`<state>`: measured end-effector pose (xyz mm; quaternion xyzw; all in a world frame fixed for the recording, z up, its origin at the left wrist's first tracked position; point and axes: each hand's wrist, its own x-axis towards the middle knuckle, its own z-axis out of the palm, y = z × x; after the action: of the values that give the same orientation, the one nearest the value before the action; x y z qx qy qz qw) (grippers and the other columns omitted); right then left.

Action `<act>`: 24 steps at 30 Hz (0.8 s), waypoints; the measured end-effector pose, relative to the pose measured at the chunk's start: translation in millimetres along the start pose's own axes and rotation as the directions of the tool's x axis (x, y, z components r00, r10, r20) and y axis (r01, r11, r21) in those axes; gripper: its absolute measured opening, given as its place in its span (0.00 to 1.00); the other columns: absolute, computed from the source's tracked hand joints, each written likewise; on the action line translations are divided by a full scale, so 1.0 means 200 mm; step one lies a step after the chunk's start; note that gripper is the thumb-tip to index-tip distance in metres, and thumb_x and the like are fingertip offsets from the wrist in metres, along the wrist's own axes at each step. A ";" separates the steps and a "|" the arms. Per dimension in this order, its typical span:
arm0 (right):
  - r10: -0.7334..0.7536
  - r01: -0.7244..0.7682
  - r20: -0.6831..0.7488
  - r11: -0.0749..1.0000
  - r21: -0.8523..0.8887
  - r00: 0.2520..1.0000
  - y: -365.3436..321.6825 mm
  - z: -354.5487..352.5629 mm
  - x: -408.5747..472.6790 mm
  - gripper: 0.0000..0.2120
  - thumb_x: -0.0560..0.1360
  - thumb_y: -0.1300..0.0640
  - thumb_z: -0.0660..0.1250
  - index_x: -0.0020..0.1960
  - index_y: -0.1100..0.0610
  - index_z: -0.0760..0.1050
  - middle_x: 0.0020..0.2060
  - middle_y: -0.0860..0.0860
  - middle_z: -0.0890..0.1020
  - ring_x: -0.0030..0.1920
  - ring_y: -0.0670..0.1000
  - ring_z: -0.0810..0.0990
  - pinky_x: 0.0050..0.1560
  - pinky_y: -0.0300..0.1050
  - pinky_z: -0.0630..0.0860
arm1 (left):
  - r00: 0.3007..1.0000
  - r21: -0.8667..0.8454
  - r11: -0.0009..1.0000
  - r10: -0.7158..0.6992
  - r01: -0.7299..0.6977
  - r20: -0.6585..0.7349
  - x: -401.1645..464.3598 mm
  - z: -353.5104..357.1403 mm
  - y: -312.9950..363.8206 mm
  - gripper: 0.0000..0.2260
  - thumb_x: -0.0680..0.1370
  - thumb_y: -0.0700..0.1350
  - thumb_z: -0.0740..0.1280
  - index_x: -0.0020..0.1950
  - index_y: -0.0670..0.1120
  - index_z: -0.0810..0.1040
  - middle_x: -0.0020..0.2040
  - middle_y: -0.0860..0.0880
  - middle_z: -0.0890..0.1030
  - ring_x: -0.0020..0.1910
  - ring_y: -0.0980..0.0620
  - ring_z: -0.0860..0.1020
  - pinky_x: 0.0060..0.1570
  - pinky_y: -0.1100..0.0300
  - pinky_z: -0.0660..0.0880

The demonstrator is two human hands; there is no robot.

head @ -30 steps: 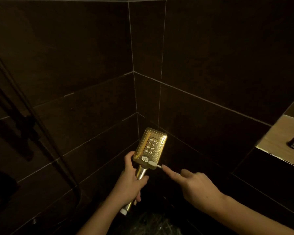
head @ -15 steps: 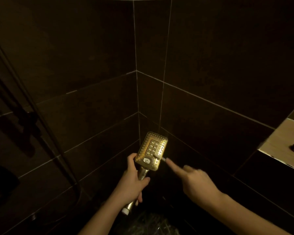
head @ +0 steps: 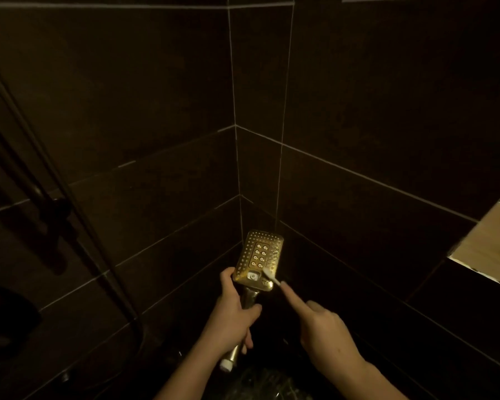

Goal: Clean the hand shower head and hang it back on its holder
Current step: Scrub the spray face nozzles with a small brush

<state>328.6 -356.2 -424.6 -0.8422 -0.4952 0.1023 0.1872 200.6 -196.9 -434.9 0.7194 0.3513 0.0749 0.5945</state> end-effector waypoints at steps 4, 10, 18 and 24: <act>-0.012 0.011 0.025 1.000 0.024 1.000 -0.04 0.01 -0.01 0.44 0.79 0.59 0.60 0.69 0.30 0.28 0.47 0.46 0.74 0.41 0.44 0.76 0.46 0.40 0.77 | 1.000 0.088 0.996 0.002 -0.002 0.007 0.01 0.01 0.00 0.35 0.80 0.39 0.69 0.70 0.67 0.50 0.64 0.39 0.78 0.23 0.50 0.80 0.23 0.59 0.75; -0.280 0.291 0.108 0.950 -0.113 0.954 0.07 -0.20 0.10 0.35 0.80 0.54 0.55 0.68 0.23 0.37 0.48 0.44 0.77 0.39 0.44 0.76 0.39 0.42 0.76 | 0.966 0.392 0.909 0.039 -0.140 0.255 -0.02 -0.15 0.09 0.37 0.78 0.41 0.70 0.70 0.71 0.51 0.56 0.45 0.78 0.31 0.47 0.81 0.27 0.56 0.79; -0.483 0.555 0.292 0.788 -0.267 0.826 0.08 -0.43 0.24 0.31 0.81 0.51 0.55 0.76 0.31 0.43 0.48 0.47 0.78 0.32 0.44 0.69 0.34 0.40 0.68 | 0.923 0.448 0.859 0.067 -0.246 0.378 0.00 -0.25 0.20 0.38 0.77 0.39 0.72 0.72 0.71 0.56 0.50 0.45 0.80 0.28 0.55 0.78 0.29 0.58 0.79; -0.527 0.647 0.396 0.705 -0.291 0.752 0.07 -0.42 0.24 0.32 0.81 0.51 0.54 0.76 0.32 0.41 0.35 0.44 0.72 0.29 0.43 0.67 0.34 0.43 0.69 | 0.930 0.493 0.834 0.061 -0.247 0.363 0.00 -0.27 0.17 0.39 0.76 0.41 0.72 0.73 0.73 0.55 0.50 0.44 0.78 0.30 0.53 0.78 0.31 0.57 0.80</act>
<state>394.3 -338.3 -353.4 -0.6337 -0.7708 0.0495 -0.0438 186.4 -154.5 -388.2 0.8837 0.1927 -0.0992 0.4148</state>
